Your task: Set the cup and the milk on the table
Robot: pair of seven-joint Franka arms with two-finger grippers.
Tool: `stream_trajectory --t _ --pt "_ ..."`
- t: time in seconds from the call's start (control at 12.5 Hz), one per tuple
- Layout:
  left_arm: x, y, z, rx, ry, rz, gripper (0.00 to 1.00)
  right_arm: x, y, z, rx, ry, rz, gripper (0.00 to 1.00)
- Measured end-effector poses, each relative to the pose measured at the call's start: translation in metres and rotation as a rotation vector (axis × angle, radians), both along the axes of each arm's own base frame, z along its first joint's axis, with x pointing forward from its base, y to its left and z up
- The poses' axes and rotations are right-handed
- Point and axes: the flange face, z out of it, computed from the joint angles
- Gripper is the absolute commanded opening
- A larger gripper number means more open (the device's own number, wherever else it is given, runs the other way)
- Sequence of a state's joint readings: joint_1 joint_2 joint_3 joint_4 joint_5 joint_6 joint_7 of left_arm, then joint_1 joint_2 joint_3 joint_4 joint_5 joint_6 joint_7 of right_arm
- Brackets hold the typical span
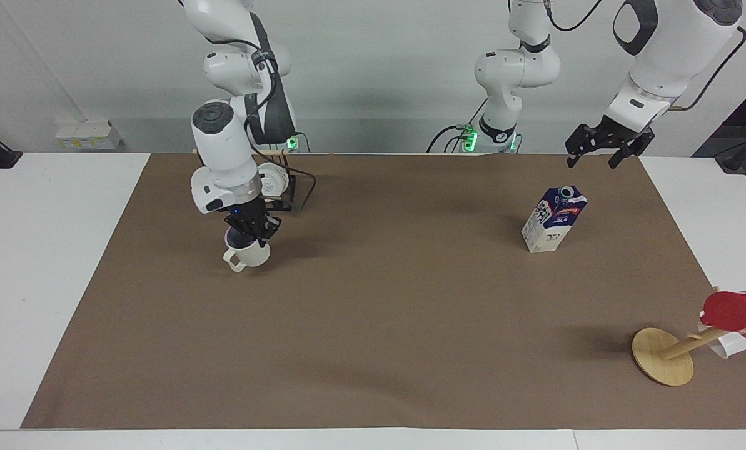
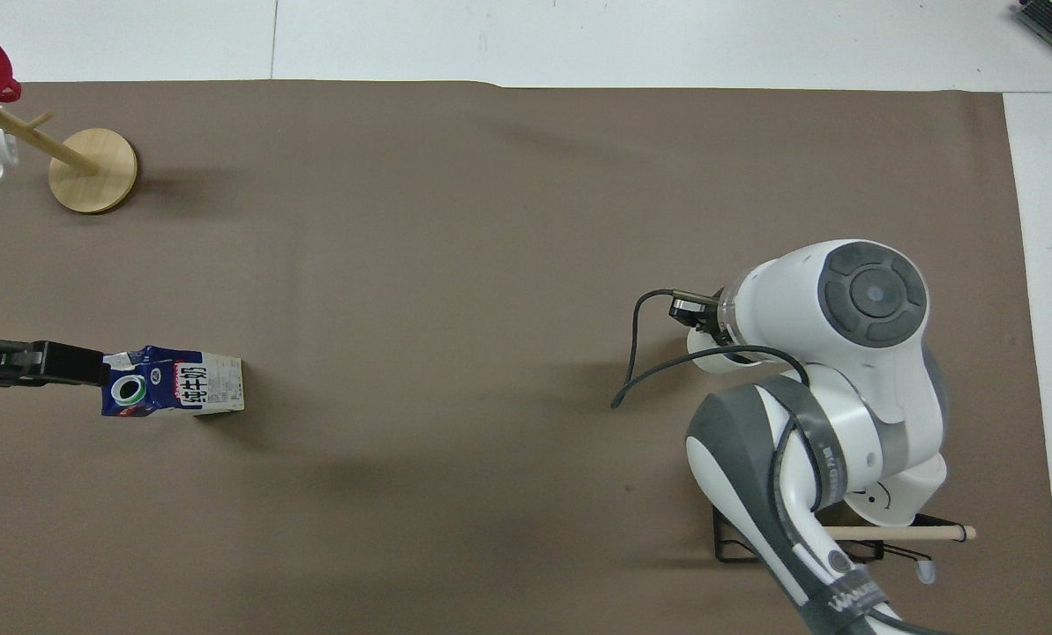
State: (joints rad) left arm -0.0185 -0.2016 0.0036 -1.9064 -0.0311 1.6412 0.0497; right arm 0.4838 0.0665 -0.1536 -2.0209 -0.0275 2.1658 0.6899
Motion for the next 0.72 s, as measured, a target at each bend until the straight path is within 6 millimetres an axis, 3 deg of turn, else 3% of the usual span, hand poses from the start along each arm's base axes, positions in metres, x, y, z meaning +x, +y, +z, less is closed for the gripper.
stream_trajectory --t 0.48,0.72 --pt "-0.012 -0.002 -0.027 0.001 -0.003 -0.002 1.0 -0.005 0.098 -0.012 -0.004 -0.009 -0.103 0.0" --pt "-0.018 -0.004 -0.045 0.002 -0.033 -0.003 1.0 -0.019 0.156 -0.035 -0.041 -0.02 -0.155 0.0"
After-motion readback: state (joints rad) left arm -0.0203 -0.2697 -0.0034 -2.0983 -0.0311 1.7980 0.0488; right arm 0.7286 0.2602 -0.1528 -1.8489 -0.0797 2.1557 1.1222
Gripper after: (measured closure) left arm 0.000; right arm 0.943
